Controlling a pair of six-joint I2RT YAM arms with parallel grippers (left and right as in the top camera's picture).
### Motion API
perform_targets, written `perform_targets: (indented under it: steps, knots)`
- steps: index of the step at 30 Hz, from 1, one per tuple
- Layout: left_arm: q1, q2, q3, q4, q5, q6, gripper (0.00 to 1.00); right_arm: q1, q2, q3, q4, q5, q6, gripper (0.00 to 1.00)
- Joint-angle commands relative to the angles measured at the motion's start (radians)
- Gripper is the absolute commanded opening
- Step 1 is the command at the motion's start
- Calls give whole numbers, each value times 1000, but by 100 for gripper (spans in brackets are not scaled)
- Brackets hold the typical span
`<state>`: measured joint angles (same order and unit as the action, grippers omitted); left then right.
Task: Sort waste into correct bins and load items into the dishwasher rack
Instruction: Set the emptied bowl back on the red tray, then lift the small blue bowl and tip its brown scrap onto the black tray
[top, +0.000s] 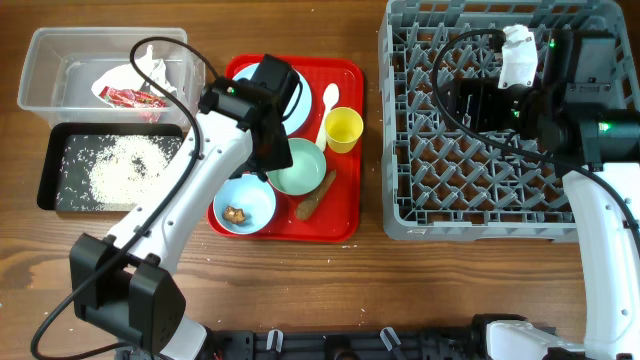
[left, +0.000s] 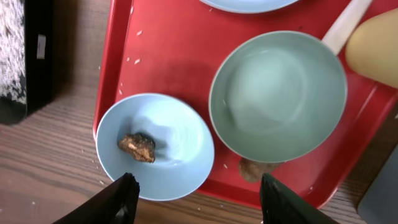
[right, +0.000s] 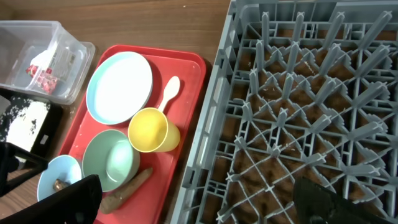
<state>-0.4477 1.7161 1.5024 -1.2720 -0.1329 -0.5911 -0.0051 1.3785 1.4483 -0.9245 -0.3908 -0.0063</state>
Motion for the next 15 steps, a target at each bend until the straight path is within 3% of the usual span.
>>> perform_targets:
  steps: [1,3,8,10,13,15]
  knots:
    - [-9,6,-160,50,46,-53,62,6,8,19,-1,11,-20,100]
    - [-12,6,-245,110,117,-18,61,6,8,19,-3,11,-19,100]
    - [-29,6,-380,221,118,3,56,6,8,19,-6,11,-19,100]
    - [-42,6,-412,257,121,34,47,6,8,19,-5,11,-19,100]
    - [-69,6,-473,323,117,37,23,6,18,19,-6,11,-18,100]
    - [-71,6,-480,327,90,37,14,6,24,19,-8,11,-18,100]
